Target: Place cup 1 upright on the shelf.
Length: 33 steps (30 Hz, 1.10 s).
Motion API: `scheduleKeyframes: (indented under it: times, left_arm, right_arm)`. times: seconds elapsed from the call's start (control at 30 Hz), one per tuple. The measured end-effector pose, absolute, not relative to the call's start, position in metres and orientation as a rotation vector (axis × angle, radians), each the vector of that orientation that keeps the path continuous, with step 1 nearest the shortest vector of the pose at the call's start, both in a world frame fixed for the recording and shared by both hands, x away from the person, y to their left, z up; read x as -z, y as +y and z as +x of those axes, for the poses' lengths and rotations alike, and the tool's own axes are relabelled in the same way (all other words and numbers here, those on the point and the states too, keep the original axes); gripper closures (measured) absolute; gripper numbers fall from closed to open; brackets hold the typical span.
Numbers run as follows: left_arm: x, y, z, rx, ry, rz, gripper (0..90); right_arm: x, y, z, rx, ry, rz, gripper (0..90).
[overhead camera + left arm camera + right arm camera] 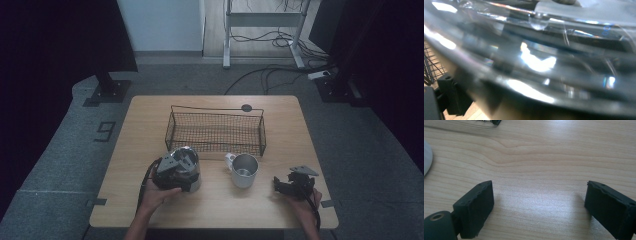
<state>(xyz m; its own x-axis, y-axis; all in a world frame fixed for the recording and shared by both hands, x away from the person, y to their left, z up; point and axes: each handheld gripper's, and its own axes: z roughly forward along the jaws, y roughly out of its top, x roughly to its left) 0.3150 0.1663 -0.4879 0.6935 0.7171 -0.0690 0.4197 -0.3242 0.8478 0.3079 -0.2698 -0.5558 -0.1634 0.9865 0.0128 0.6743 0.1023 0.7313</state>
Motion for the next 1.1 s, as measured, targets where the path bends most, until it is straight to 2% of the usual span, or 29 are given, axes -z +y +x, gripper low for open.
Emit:
scheduleKeyframes:
  times: [1.1]
  left_arm:
    - [0.473,0.175,0.309,-0.397,0.849,1.899,3.9]
  right_arm:
    - [0.556,-0.27,0.308,-0.84,1.888,1.621,9.3]
